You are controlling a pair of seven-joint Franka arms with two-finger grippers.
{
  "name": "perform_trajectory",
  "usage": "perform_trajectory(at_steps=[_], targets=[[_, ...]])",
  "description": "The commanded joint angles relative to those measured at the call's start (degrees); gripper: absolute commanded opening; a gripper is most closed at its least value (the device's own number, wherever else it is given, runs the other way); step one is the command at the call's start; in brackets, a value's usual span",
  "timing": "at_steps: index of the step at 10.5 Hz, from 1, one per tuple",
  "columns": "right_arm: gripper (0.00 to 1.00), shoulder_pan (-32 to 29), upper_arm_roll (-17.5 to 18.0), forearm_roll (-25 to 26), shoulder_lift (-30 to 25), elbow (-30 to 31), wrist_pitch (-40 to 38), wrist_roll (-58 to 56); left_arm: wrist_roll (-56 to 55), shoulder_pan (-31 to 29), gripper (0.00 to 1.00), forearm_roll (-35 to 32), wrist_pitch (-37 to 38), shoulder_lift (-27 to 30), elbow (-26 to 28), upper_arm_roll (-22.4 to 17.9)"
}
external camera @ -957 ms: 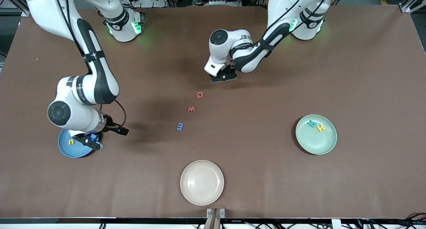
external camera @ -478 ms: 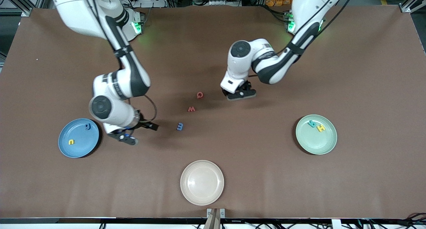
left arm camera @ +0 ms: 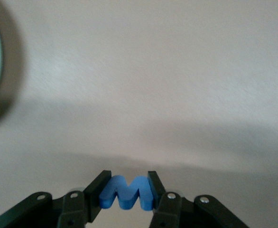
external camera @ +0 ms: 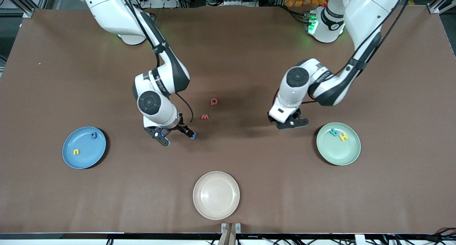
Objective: Sort upper and lower case letters into plates
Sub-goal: 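Place the M in the green plate while the right gripper grasps the w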
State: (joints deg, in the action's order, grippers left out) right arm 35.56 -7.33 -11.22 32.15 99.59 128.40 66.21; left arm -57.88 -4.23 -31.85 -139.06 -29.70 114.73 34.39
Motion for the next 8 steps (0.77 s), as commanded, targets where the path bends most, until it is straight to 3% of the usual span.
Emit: perform_trajectory(at_steps=[1,5,8], targets=[[1.0,3.19,-0.5,-0.38,0.54,-0.45,0.1,14.85,5.03,-2.7,0.0,-0.14,5.18,0.09,-3.54,0.59],[1.0,6.01,-0.41,-0.11,0.63,2.79,3.32,24.48,18.99,-10.96,0.0,-0.06,10.63,0.35,-4.25,0.51],[1.0,7.15,-0.41,-0.47,0.89,5.62,9.76,28.79,38.73,-13.34,0.0,3.52,13.64,0.0,-7.14,-6.32]])
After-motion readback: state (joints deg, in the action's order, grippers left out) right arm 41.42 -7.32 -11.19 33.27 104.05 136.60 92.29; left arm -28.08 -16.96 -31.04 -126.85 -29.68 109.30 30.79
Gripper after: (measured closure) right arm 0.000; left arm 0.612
